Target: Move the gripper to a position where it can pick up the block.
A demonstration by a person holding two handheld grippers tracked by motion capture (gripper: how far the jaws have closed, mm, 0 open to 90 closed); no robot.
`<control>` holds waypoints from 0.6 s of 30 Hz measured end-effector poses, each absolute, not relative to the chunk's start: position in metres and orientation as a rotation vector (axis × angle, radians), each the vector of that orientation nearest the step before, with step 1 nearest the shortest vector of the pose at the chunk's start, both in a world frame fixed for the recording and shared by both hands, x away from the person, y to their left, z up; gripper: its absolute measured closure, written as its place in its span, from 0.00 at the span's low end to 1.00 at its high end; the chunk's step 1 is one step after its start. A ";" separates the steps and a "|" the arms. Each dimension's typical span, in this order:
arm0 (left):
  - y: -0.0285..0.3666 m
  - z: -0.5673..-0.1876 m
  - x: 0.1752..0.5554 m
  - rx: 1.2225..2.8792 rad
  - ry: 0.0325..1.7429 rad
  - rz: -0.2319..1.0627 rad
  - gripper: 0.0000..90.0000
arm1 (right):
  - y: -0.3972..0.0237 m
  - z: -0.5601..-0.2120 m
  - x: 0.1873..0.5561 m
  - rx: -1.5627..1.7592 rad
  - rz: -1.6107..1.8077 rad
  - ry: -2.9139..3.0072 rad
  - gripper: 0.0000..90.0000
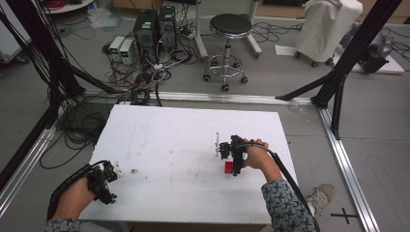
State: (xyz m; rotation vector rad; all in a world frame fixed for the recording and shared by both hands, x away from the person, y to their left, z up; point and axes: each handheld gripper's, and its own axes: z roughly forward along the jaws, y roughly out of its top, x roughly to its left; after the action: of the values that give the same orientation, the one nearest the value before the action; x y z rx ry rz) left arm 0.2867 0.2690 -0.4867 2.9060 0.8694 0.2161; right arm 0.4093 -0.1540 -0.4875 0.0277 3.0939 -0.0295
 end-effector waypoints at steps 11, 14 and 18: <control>0.270 -0.487 0.287 2.908 0.867 0.218 0.24 | -0.142 -0.507 0.412 -0.027 -0.037 3.107 0.05; 0.270 -0.487 0.287 2.910 0.866 0.212 0.24 | -0.142 -0.510 0.412 -0.001 -0.053 3.116 0.05; 0.270 -0.487 0.286 2.909 0.865 0.217 0.24 | -0.148 -0.515 0.412 0.054 -0.055 3.129 0.05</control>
State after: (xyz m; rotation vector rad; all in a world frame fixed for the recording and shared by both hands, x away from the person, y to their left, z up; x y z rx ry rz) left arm 0.2864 0.2695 -0.4870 2.9088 0.8653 0.2174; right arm 0.4119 -0.1481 -0.5150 0.0536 3.1292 -0.0547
